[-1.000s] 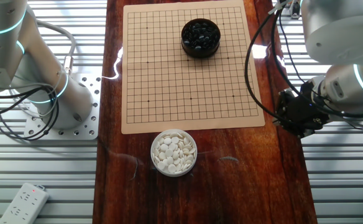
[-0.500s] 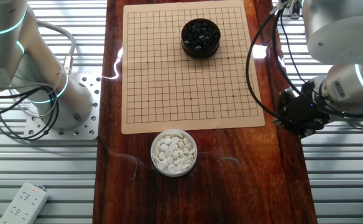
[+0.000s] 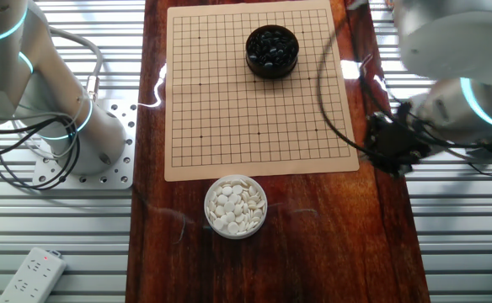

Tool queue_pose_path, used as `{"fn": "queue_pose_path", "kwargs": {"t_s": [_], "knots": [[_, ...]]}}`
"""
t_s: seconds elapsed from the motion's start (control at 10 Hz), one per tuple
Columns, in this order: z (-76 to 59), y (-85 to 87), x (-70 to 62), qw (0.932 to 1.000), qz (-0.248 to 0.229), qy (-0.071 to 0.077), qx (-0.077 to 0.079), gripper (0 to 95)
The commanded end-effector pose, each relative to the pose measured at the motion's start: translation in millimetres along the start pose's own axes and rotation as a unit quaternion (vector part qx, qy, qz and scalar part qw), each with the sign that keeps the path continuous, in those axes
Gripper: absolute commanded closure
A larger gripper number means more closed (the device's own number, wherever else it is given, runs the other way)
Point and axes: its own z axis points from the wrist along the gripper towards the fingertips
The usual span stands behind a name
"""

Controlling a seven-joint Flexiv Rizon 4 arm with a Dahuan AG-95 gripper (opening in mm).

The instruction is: Play the first move as black on the 3-4 point in the upper right corner of the Go board

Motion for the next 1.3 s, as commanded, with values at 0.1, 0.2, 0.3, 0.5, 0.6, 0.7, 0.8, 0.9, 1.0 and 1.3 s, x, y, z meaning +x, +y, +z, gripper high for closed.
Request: {"fn": "queue_pose_path", "kwargs": {"t_s": [0.1, 0.2, 0.3, 0.5, 0.6, 0.7, 0.8, 0.9, 1.0, 1.3], "knots": [[6.2, 16.7, -4.7, 0.9999, 0.011, 0.000, -0.003, 95.0], [9.9, 32.6, -8.6, 0.9997, 0.023, -0.003, -0.002, 95.0], [12.1, 47.1, -13.1, 0.9995, 0.032, -0.005, -0.002, 95.0], [17.8, 76.7, -17.6, 0.9985, 0.053, -0.010, 0.001, 95.0], [19.6, 86.3, -19.0, 0.9984, 0.056, -0.012, 0.001, 95.0], [22.0, 97.0, -19.5, 0.9981, 0.060, -0.012, 0.001, 95.0], [25.3, 107.3, -19.4, 0.9978, 0.065, -0.012, 0.002, 95.0], [30.6, 118.4, -18.0, 0.9978, 0.065, -0.008, 0.007, 95.0], [37.2, 128.6, -15.9, 0.9979, 0.063, -0.004, 0.013, 95.0], [49.5, 148.1, -11.8, 0.9976, 0.065, 0.002, 0.024, 95.0]]}}
